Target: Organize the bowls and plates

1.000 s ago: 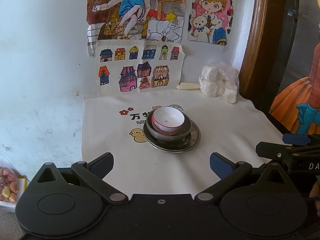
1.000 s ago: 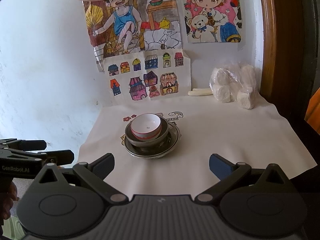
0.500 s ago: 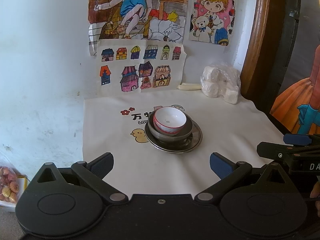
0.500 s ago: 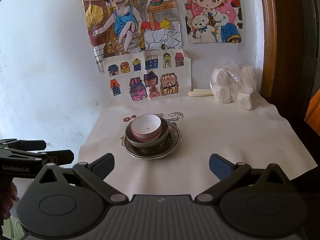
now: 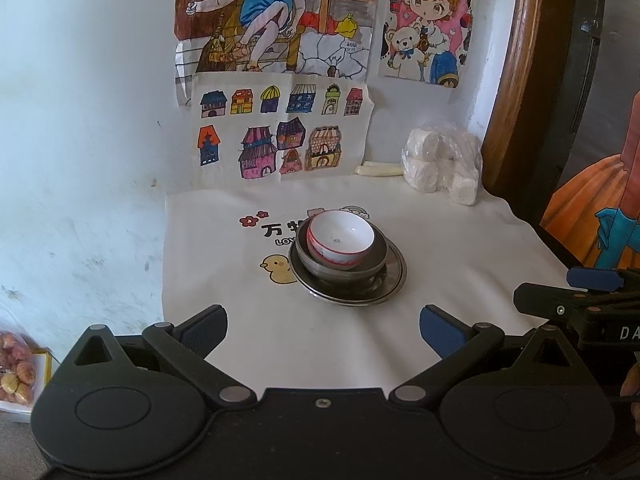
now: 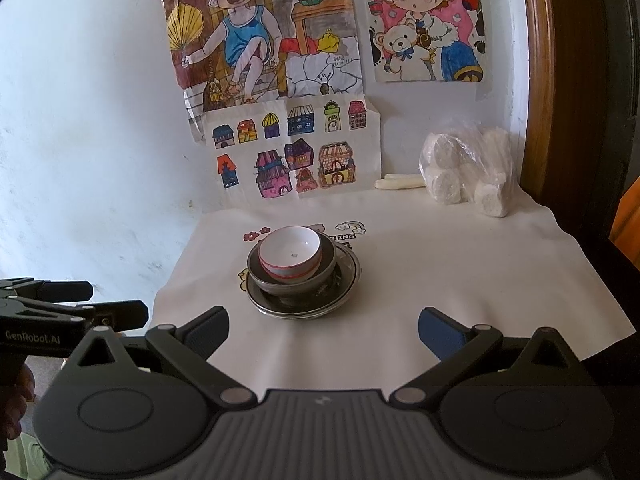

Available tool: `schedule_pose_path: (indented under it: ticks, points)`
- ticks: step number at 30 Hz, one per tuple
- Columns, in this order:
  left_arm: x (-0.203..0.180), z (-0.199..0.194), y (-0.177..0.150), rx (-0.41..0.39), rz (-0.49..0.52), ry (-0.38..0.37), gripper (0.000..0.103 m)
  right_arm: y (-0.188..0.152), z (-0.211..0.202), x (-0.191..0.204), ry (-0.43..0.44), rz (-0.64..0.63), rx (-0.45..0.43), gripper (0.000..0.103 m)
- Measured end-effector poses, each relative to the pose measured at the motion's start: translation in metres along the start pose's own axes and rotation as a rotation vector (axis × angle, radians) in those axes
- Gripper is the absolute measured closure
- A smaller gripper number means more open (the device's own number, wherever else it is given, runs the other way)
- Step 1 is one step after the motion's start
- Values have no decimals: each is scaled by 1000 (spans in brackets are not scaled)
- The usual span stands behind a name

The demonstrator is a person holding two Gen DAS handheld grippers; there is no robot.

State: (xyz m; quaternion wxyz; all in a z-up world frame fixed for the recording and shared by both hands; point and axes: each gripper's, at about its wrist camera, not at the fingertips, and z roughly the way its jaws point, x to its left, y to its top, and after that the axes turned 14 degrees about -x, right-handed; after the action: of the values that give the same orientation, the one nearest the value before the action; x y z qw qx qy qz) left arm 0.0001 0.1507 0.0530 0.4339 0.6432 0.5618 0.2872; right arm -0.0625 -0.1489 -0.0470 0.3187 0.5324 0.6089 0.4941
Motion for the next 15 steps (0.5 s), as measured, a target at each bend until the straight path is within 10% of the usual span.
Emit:
schedule_pose_path:
  ticks: [15]
  points:
    - [8, 1, -1, -2, -17, 6, 1, 1, 6, 5, 10, -3, 3, 0]
